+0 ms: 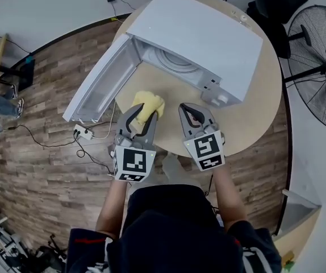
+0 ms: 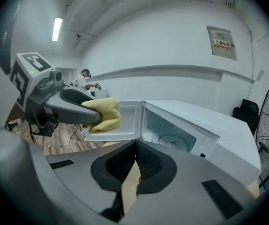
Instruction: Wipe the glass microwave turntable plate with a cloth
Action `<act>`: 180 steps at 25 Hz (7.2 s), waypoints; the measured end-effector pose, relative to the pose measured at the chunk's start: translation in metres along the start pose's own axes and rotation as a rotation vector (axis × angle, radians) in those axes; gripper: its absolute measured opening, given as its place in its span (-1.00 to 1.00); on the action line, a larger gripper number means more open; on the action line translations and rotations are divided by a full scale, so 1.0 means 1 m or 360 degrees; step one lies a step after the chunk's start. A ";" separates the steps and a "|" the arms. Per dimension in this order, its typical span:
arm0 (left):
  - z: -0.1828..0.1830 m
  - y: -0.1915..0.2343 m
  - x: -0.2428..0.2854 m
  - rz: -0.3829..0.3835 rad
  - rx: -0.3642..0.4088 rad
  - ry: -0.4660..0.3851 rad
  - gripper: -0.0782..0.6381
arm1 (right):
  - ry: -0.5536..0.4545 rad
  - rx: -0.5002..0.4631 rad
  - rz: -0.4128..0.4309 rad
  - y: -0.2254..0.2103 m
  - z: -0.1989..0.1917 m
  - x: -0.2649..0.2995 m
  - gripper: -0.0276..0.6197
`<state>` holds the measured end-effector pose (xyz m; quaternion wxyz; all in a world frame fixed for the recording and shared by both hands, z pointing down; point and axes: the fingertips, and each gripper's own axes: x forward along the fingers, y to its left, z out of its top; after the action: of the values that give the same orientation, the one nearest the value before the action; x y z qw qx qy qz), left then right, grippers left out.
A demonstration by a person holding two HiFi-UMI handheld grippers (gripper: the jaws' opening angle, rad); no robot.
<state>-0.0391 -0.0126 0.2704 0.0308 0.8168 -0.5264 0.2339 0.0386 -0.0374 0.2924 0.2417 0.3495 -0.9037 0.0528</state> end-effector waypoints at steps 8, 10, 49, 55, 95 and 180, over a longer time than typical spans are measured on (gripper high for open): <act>-0.058 -0.002 0.031 -0.0174 -0.0054 0.0092 -0.43 | 0.0183 -0.0021 -0.0042 0.003 -0.042 0.038 -0.88; -0.072 0.004 0.040 -0.0192 -0.0036 0.0114 -0.43 | 0.0233 -0.0027 -0.0034 0.004 -0.055 0.050 -0.88; -0.212 0.027 0.117 -0.0282 -0.0088 0.0181 -0.43 | 0.0549 -0.0533 -0.0448 -0.079 -0.142 0.174 -0.64; -0.210 0.042 0.125 -0.0225 -0.0116 0.0168 -0.43 | 0.0528 -0.0489 -0.0503 -0.084 -0.141 0.181 -0.36; -0.137 0.056 0.201 -0.0401 0.0217 -0.0128 -0.43 | 0.0511 -0.0573 -0.0676 -0.098 -0.153 0.200 -0.09; -0.071 -0.001 0.304 -0.0642 0.0748 -0.0269 -0.43 | 0.0514 -0.0601 -0.0729 -0.101 -0.153 0.200 -0.09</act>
<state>0.0387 -0.2482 0.4598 -0.1569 0.9060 -0.2862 0.2695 0.0386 -0.1942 0.5141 0.4477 0.4797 -0.7455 -0.1166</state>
